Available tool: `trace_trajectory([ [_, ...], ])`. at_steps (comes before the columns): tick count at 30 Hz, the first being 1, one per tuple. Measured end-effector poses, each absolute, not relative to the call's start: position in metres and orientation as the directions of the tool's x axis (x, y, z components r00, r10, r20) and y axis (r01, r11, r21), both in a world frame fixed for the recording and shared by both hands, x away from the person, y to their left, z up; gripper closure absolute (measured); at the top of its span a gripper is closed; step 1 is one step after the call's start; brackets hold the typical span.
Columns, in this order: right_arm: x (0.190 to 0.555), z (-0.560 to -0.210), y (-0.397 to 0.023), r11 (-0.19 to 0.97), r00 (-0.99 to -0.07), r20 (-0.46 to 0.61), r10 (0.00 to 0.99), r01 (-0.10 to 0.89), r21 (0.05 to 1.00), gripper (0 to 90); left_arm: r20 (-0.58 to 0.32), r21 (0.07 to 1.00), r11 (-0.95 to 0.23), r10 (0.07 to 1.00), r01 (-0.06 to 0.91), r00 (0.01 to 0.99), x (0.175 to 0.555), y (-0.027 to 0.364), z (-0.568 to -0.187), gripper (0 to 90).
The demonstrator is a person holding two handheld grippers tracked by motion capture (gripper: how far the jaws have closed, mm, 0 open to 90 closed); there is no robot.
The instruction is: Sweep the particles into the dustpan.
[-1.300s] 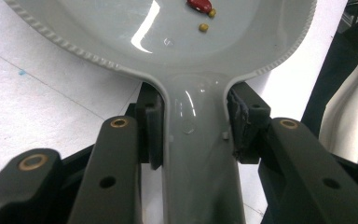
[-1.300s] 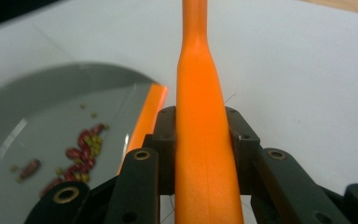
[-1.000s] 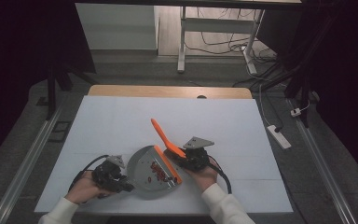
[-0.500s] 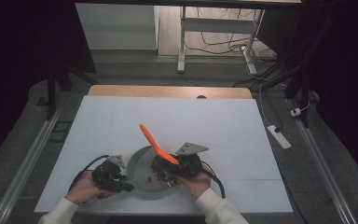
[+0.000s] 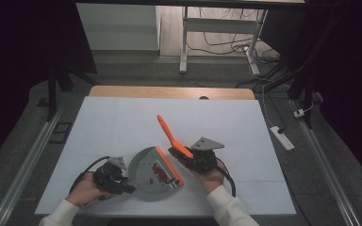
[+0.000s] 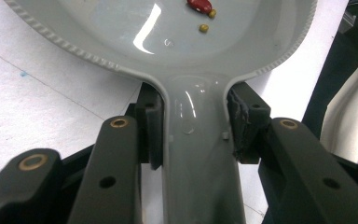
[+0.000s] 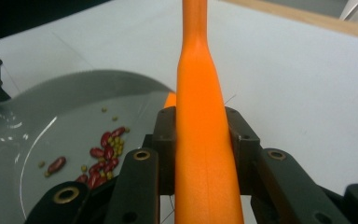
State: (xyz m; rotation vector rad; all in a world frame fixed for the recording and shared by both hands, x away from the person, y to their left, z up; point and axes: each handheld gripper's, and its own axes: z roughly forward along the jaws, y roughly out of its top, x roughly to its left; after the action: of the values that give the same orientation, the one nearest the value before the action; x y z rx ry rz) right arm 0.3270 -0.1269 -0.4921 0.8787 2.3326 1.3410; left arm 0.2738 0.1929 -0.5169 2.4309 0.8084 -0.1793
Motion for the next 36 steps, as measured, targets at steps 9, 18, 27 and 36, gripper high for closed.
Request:
trace_trajectory([
  [9,0.311,-0.506,-0.106,0.438,-0.794,-0.002,0.608,0.334,0.835,69.8,-0.292,0.473,-0.658,0.511,0.586,0.809,0.274,0.193,-0.517,61.4],
  [18,0.297,-0.506,-0.092,0.430,-0.826,0.020,0.563,0.313,0.847,69.9,-0.293,0.474,-0.657,0.511,0.586,0.809,0.274,0.193,-0.517,61.4],
  [27,0.299,-0.493,-0.102,0.331,-0.808,0.062,0.586,0.309,0.891,69.9,-0.296,0.477,-0.655,0.509,0.586,0.809,0.274,0.194,-0.517,61.4],
  [36,0.312,-0.482,-0.126,0.283,-0.764,0.066,0.642,0.316,0.905,69.8,-0.297,0.494,-0.641,0.510,0.587,0.807,0.274,0.195,-0.517,61.4],
])
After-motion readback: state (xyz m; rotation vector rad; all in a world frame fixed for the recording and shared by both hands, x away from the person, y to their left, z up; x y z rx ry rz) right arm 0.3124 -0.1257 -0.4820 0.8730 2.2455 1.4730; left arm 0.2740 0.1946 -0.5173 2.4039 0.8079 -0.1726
